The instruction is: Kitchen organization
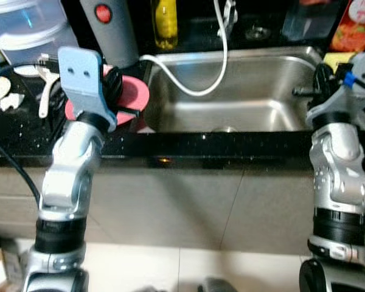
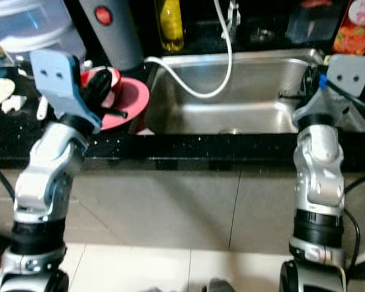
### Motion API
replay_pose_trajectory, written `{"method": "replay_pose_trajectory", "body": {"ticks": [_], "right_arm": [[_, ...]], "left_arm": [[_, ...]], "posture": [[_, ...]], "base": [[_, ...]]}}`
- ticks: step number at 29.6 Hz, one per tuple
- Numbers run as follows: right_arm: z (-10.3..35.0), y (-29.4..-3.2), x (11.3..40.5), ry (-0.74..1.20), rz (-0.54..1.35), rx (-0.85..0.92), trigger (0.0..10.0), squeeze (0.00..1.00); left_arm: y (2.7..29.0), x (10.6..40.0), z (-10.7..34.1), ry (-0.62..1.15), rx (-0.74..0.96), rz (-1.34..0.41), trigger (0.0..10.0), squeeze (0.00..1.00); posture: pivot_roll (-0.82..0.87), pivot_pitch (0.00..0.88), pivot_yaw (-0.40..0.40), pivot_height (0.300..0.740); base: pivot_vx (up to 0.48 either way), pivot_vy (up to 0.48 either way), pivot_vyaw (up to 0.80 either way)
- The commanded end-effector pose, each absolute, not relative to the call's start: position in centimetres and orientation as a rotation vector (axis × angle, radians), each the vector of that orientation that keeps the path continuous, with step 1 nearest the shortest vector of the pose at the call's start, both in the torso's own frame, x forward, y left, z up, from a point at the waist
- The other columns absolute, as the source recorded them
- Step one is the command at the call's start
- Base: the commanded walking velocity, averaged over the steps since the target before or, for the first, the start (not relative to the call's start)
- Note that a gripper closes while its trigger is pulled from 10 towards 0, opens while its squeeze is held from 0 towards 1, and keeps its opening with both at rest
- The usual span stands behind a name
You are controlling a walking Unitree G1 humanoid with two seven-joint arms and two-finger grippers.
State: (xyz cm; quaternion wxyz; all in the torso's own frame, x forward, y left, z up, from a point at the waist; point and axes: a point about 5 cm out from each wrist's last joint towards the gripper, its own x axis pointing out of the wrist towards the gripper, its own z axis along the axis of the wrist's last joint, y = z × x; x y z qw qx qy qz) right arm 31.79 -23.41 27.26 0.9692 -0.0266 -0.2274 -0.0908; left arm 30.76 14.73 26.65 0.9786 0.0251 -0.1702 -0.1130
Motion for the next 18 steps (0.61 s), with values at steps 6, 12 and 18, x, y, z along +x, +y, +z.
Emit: {"method": "replay_pose_trajectory", "body": {"ticks": [6, 12, 18], "right_arm": [[27.4, -22.96, 31.8, -0.467, -0.166, -0.046, 10.0, 0.0], [27.35, -22.94, 31.85, -0.464, -0.166, -0.043, 10.0, 0.0], [27.33, -22.93, 31.89, -0.463, -0.165, -0.04, 10.0, 0.0]], "left_arm": [[15.05, 30.82, 26.39, -0.328, 0.048, -0.217, 10.0, 0.0], [14.99, 30.91, 26.19, -0.318, 0.039, -0.216, 10.0, 0.0], [15.07, 30.98, 26.02, -0.306, 0.022, -0.21, 10.0, 0.0]], "posture": [[-0.11, 0.068, 0.084, 0.74], [-0.11, 0.07, 0.081, 0.74], [-0.11, 0.07, 0.081, 0.74]], "base": [[0.0, 0.0, 0.0], [0.0, 0.0, 0.0], [0.0, 0.0, 0.0]]}}
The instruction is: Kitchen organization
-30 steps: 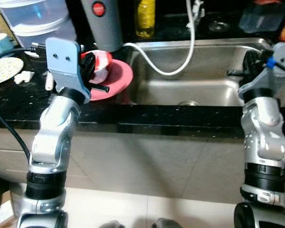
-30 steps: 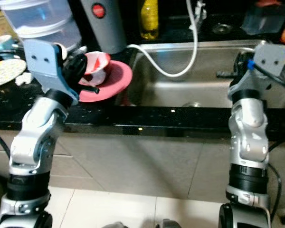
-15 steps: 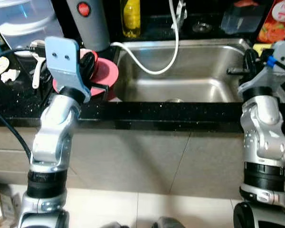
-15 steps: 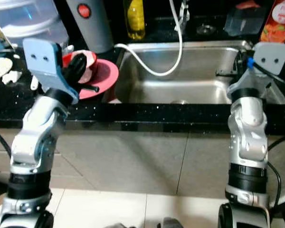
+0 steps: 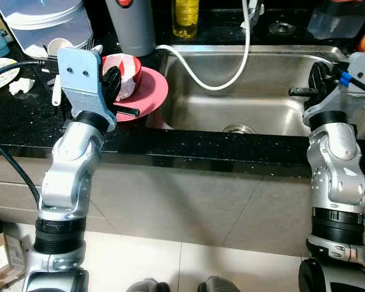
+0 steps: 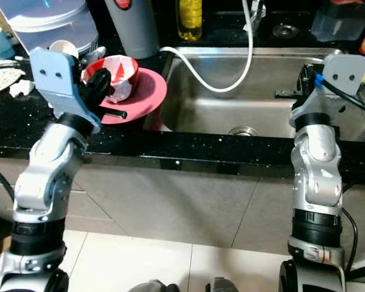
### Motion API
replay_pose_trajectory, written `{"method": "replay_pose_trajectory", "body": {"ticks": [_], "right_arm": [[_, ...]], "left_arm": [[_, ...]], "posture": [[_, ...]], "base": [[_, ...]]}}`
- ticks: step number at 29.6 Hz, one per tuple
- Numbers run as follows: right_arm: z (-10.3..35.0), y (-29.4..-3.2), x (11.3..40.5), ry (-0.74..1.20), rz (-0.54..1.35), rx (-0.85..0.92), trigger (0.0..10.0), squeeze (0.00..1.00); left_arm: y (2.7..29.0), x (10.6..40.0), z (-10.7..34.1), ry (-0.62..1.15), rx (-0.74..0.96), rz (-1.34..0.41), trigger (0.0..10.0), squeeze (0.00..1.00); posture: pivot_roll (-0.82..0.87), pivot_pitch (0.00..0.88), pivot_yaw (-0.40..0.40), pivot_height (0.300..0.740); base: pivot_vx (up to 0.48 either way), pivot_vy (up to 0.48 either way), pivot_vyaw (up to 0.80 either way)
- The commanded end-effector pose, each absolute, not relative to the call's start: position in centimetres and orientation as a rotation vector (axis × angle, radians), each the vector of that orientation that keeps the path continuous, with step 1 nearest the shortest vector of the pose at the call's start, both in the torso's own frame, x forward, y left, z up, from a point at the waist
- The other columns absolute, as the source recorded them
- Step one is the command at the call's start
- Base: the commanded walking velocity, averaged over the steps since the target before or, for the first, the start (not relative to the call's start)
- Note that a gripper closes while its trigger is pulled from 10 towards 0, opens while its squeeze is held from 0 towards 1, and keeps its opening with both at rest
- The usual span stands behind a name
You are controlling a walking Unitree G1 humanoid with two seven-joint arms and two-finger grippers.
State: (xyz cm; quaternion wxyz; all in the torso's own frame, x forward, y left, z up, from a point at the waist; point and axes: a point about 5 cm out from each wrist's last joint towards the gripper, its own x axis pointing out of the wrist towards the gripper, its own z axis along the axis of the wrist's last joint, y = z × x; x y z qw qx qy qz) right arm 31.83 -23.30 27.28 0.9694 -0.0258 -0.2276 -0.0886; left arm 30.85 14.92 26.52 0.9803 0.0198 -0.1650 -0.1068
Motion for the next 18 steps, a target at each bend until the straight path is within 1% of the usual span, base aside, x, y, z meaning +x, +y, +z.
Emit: {"method": "replay_pose_trajectory", "body": {"ticks": [1, 5, 18], "right_arm": [[27.33, -22.93, 31.89, -0.463, -0.165, -0.04, 10.0, 0.0], [27.32, -22.9, 31.89, -0.463, -0.165, -0.037, 10.0, 0.0], [27.33, -22.88, 31.8, -0.466, -0.168, -0.034, 10.0, 0.0]], "left_arm": [[15.07, 30.98, 26.02, -0.306, 0.022, -0.21, 10.0, 0.0], [15.14, 31.06, 26.06, -0.302, 0.006, -0.208, 10.0, 0.0], [14.93, 31.11, 25.97, -0.298, 0.032, -0.215, 10.0, 0.0]], "posture": [[-0.11, 0.07, 0.081, 0.74], [-0.11, 0.07, 0.082, 0.74], [-0.11, 0.071, 0.086, 0.74]], "base": [[0.0, 0.0, 0.0], [0.0, 0.462, 0.0], [0.0, 0.0, 0.0]]}}
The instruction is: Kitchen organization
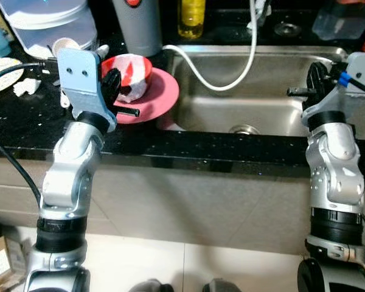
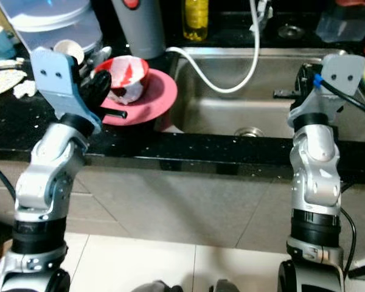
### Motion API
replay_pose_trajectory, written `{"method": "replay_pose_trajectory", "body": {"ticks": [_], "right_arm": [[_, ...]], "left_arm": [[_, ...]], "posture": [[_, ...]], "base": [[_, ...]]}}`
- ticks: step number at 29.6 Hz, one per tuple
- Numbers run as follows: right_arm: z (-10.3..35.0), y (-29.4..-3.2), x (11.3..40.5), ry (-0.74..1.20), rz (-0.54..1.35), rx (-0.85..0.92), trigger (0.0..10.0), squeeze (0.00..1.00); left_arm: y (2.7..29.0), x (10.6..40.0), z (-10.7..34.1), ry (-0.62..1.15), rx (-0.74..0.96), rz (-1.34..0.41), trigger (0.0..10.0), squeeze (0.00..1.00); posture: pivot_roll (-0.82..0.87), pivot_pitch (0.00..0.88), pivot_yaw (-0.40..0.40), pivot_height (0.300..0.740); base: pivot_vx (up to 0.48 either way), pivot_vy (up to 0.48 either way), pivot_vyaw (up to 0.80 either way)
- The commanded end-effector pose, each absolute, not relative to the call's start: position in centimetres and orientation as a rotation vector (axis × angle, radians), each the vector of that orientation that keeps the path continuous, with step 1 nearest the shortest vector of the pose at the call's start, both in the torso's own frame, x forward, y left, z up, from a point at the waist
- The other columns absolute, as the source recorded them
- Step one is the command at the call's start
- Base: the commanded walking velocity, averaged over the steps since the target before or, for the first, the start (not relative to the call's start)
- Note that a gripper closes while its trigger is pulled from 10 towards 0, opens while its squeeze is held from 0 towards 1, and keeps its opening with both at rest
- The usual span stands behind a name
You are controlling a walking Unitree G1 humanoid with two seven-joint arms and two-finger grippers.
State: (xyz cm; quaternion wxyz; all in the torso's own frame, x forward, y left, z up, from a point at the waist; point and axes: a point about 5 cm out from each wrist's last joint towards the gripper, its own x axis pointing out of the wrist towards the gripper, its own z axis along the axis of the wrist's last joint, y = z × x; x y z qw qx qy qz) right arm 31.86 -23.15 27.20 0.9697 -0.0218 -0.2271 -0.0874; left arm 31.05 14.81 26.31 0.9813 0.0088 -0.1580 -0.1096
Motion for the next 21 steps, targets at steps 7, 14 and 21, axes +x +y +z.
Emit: {"method": "replay_pose_trajectory", "body": {"ticks": [7, 14, 21], "right_arm": [[27.33, -22.9, 31.76, -0.466, -0.169, -0.033, 10.0, 0.0], [27.32, -22.91, 31.74, -0.466, -0.17, -0.032, 10.0, 0.0], [27.34, -22.92, 31.75, -0.467, -0.168, -0.033, 10.0, 0.0]], "left_arm": [[14.81, 31.22, 25.73, -0.281, 0.056, -0.213, 10.0, 0.0], [14.83, 31.25, 25.75, -0.285, 0.055, -0.21, 10.0, 0.0], [14.97, 31.26, 25.86, -0.294, 0.059, -0.198, 10.0, 0.0]], "posture": [[-0.11, 0.072, 0.088, 0.74], [-0.11, 0.071, 0.088, 0.74], [-0.11, 0.072, 0.085, 0.74]], "base": [[0.0, 0.0, 0.0], [0.0, 0.0, 0.0], [0.0, -0.326, 0.0]]}}
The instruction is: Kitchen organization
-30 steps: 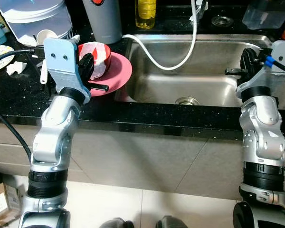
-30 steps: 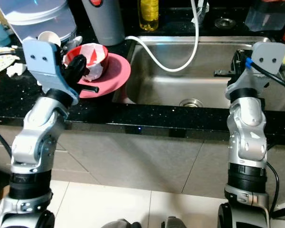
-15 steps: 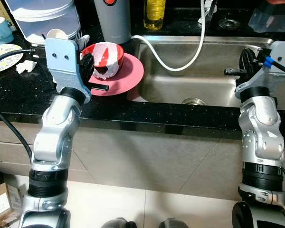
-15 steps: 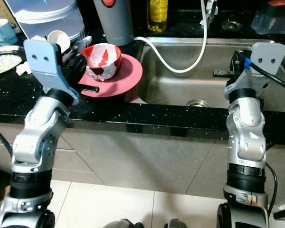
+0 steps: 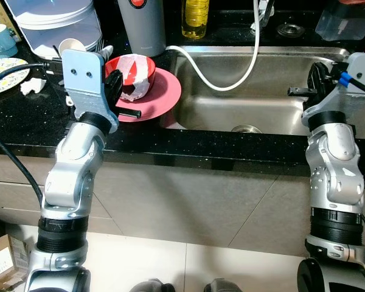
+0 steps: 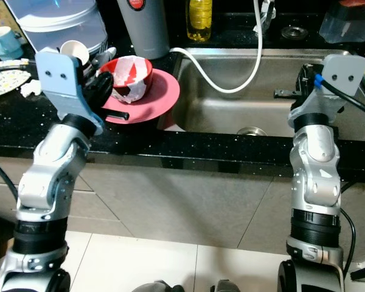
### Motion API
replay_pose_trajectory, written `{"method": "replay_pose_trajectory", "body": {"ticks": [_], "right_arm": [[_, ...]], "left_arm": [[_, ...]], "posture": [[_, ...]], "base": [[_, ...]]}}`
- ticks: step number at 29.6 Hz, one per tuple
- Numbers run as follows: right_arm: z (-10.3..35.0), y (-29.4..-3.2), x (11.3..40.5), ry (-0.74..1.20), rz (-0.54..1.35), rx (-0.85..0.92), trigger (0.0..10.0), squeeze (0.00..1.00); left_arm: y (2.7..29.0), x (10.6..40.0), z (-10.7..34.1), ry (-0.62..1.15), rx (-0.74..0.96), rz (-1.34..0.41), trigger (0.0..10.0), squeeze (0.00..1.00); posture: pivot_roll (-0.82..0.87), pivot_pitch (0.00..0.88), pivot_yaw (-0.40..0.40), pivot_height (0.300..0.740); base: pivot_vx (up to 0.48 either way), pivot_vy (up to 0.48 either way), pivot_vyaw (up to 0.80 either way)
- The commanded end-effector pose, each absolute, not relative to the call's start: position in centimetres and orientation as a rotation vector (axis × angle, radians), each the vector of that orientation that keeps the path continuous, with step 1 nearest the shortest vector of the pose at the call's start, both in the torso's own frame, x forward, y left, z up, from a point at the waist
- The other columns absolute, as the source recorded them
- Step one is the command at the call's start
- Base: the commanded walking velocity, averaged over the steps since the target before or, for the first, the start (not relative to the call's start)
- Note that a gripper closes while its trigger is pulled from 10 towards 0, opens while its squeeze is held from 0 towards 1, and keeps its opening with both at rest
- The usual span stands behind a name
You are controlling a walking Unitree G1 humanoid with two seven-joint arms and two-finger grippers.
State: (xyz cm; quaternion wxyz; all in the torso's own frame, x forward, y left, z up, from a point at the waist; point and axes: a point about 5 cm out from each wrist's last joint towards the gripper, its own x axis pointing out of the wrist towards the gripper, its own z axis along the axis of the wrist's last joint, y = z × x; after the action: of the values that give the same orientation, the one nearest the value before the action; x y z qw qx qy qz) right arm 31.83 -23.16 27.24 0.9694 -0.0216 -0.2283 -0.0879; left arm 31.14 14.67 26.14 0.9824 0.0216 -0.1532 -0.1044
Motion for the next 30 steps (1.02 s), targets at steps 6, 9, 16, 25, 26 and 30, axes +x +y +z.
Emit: {"method": "replay_pose_trajectory", "body": {"ticks": [6, 9, 16, 25, 26, 30], "right_arm": [[27.4, -22.88, 31.83, -0.467, -0.165, -0.034, 10.0, 0.0], [27.4, -22.87, 31.85, -0.467, -0.163, -0.034, 10.0, 0.0], [27.4, -22.86, 31.86, -0.468, -0.162, -0.035, 10.0, 0.0], [27.44, -22.86, 31.85, -0.469, -0.162, -0.035, 10.0, 0.0], [27.45, -22.85, 31.86, -0.469, -0.162, -0.035, 10.0, 0.0], [27.44, -22.84, 31.85, -0.469, -0.162, -0.035, 10.0, 0.0]], "left_arm": [[15.01, 31.19, 25.98, -0.302, 0.038, -0.195, 10.0, 0.0], [15.02, 31.16, 26.1, -0.309, 0.021, -0.195, 10.0, 0.0], [14.94, 31.14, 26.22, -0.319, 0.017, -0.201, 10.0, 0.0], [14.85, 31.17, 26.19, -0.317, 0.021, -0.208, 10.0, 0.0], [14.85, 31.17, 26.18, -0.316, 0.023, -0.208, 10.0, 0.0], [14.84, 31.22, 25.97, -0.302, 0.03, -0.209, 10.0, 0.0]], "posture": [[-0.11, 0.068, 0.081, 0.74], [-0.11, 0.066, 0.081, 0.74], [-0.11, 0.064, 0.082, 0.74], [-0.11, 0.064, 0.081, 0.74], [-0.11, 0.064, 0.081, 0.74], [-0.11, 0.065, 0.082, 0.74]], "base": [[0.041, -0.359, 0.0], [0.0, 0.0, 0.0], [0.0, 0.0, 0.0], [0.0, 0.0, 0.0], [0.0, 0.0, 0.0], [0.0, 0.0, 0.0]]}}
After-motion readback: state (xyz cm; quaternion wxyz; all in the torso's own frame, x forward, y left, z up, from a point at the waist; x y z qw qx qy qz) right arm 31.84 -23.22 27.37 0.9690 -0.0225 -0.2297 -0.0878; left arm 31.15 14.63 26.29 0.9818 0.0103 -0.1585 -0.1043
